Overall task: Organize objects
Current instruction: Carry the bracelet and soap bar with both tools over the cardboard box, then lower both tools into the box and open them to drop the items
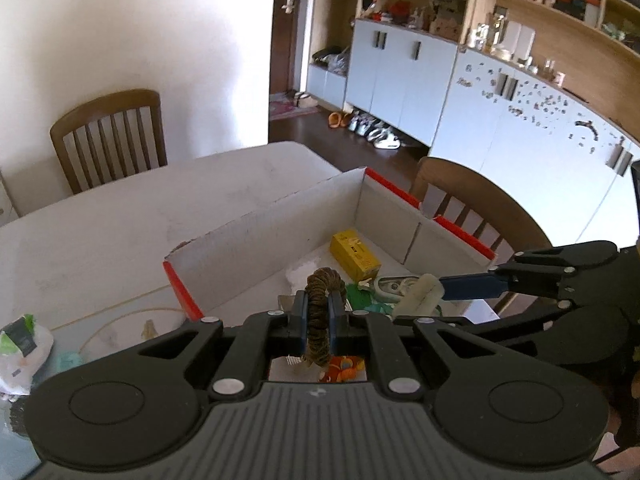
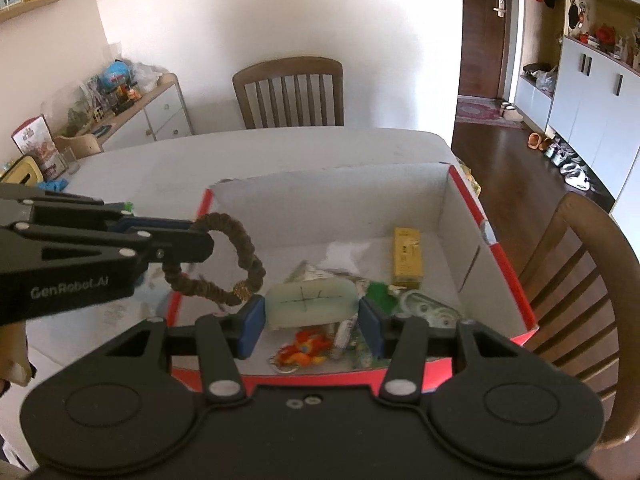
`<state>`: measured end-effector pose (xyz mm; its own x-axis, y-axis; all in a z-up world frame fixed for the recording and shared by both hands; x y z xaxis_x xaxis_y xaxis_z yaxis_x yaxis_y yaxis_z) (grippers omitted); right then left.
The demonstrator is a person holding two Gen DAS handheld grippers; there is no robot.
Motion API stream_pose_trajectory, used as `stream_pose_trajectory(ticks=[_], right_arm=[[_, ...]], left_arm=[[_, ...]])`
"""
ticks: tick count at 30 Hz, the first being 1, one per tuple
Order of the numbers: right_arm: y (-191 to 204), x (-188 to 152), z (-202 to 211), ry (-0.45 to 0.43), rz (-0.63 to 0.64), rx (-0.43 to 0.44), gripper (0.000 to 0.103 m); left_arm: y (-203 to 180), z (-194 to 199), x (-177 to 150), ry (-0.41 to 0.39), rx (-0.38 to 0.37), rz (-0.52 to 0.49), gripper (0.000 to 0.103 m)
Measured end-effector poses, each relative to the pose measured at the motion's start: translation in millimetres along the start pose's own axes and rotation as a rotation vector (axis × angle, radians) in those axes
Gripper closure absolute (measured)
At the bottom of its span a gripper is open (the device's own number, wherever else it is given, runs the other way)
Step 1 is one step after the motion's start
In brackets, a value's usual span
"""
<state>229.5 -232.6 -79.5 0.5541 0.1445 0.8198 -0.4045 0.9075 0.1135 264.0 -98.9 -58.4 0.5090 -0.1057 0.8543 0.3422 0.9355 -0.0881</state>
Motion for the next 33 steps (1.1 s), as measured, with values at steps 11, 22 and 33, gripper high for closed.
stream_pose_trajectory(ticks=[11, 22, 33], right_arm=[[-33.5, -13.8, -44.7, 0.082, 0.067, -0.017, 0.054], [-47.9, -25.7, -76.8, 0.147, 0.098, 0.002, 0.054], [-51.2, -31.6, -90.8, 0.183, 0.129, 0.009, 0.054]], left_arm=[[3.4, -62.9, 12.1, 0.048, 0.000, 0.082, 0.093], [8.0, -131.7, 0.5, 0.162, -0.106, 0.317, 0.094], [23.0, -163.6, -25.2, 0.270, -0.012, 0.317, 0.094]])
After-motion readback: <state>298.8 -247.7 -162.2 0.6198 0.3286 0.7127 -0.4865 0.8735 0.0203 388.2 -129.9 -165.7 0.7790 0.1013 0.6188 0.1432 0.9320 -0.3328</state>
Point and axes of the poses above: each gripper's, at about its wrist camera, not at the fingertips, and z roughly against the way its jaws point, y to its left, x to its top, the point moved 5 cm from there along -z, roughly the way its jaws point, and after that the axes turned 13 degrees about -y, right-handed, at the moved point
